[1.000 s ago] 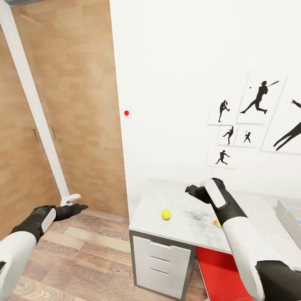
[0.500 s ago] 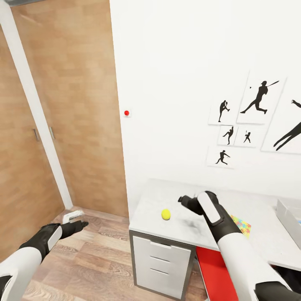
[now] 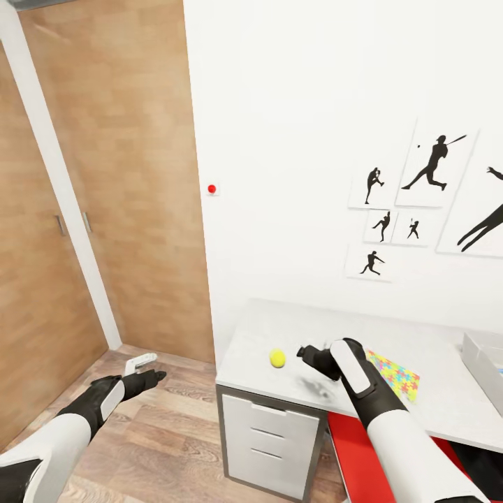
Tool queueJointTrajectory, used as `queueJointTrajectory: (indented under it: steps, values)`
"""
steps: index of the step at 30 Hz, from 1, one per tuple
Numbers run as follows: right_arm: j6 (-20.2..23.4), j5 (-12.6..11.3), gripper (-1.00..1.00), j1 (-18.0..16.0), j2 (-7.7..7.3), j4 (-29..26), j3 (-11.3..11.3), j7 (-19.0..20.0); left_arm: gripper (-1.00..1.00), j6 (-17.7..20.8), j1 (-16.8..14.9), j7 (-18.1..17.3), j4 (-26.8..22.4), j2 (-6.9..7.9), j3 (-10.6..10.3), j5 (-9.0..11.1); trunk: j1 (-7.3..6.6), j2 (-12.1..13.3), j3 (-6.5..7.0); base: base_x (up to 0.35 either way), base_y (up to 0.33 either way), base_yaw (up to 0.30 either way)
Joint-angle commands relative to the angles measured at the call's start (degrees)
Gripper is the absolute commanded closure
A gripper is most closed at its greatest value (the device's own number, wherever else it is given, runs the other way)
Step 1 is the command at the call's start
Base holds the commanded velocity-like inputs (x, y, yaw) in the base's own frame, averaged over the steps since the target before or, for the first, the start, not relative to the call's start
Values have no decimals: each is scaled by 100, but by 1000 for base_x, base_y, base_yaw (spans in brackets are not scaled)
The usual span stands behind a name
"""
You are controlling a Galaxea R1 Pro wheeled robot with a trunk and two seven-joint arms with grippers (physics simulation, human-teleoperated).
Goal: Put all the toys in the child's room - the three board games (two on the bed and one on the table), the two jigsaw puzzles on the table, and the tennis ball on the table - inside the toy box on the table in the child's room.
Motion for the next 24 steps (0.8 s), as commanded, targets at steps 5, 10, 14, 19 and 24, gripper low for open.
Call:
queueJointTrajectory:
  steps: [5, 10, 14, 19, 24]
  values:
    - [6, -82, -100, 153, -86, -26, 3, -53, -100, 47, 0, -13, -8, 5, 27, 43, 2, -5, -6, 0, 67, -13]
    - [13, -87, -100, 153, -110, -49, 1, -50, -100, 47, 0, -14, -8, 13, 30, 45, 2, -5, -26, 0, 61, -153]
    - [17, -88, -100, 153, -112, -55, -11, -50, -100, 47, 0, -14, -8, 14, 30, 43, 2, -5, -47, 0, 17, -209]
    - [16, -89, -100, 153, -114, -58, -44, -50, -100, 47, 0, -14, -9, 17, 33, 44, 2, -5, -74, 0, 6, -222]
    - [8, -87, -100, 153, -146, -59, -58, -42, -100, 47, 0, -14, -14, 22, 34, 46, 2, -5, -101, 0, 48, -228]
